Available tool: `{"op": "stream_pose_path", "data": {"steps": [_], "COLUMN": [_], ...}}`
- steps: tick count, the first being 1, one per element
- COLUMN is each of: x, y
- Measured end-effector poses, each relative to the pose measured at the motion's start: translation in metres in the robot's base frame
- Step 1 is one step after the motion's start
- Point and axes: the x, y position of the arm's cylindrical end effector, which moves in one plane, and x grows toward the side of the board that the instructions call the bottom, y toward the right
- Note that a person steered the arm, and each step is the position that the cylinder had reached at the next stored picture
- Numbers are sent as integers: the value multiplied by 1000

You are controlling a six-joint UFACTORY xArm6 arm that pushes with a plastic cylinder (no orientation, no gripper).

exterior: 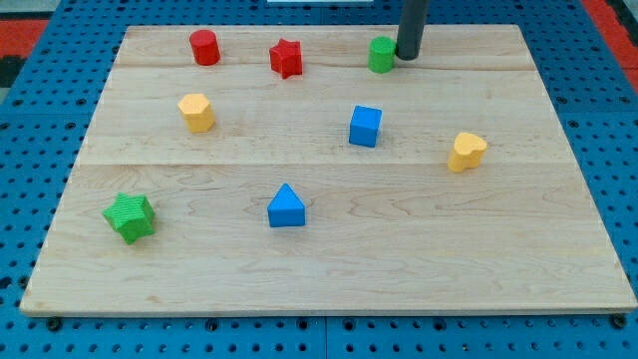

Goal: Move the red star towards yellow hexagon

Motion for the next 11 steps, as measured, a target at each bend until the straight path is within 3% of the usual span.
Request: {"op": "stream_pose_path", "data": {"steps": [2, 3, 4, 5, 6, 7, 10, 11], "x": [-8, -36, -33, -61, -63, -60, 37, -11], "y": [-78, -56, -38, -68, -122, -162, -159, -201]}}
